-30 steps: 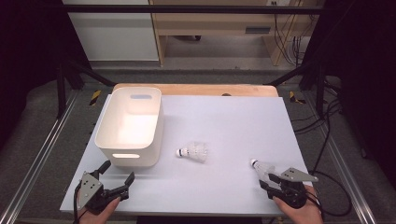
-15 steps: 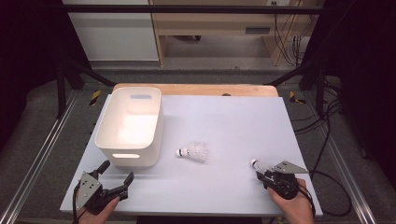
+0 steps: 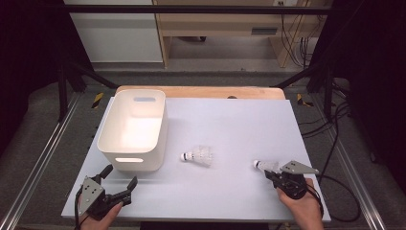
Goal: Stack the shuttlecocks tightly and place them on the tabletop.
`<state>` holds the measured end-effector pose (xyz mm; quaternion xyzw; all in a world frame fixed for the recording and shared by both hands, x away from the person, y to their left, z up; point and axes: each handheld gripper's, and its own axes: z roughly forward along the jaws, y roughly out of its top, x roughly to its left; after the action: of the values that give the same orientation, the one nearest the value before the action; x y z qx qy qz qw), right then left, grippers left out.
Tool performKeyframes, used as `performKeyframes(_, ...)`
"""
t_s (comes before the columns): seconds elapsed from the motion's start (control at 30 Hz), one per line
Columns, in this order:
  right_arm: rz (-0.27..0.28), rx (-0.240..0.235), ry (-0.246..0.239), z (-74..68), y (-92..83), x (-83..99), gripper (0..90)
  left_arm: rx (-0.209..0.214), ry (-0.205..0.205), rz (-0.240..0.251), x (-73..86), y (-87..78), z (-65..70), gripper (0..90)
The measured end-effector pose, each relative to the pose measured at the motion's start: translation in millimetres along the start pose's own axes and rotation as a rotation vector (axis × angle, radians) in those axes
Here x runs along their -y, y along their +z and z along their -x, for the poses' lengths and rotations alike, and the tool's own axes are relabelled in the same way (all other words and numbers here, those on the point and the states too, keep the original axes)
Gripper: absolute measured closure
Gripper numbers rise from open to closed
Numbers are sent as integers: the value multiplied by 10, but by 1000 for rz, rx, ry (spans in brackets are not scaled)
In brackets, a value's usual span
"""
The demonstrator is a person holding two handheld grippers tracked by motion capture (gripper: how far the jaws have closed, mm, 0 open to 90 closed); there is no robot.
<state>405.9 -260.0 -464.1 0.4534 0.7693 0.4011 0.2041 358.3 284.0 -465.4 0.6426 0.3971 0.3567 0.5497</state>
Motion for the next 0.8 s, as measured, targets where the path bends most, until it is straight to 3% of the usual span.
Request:
performKeyframes(0.4,6,-86,-126,-130,346,-413,900,-1,-3,5,-5,-9,-12,65)
performKeyframes(0.8,2,-122,-178,-225,525,-582,900,-1,-6,8,-8,-12,-18,64)
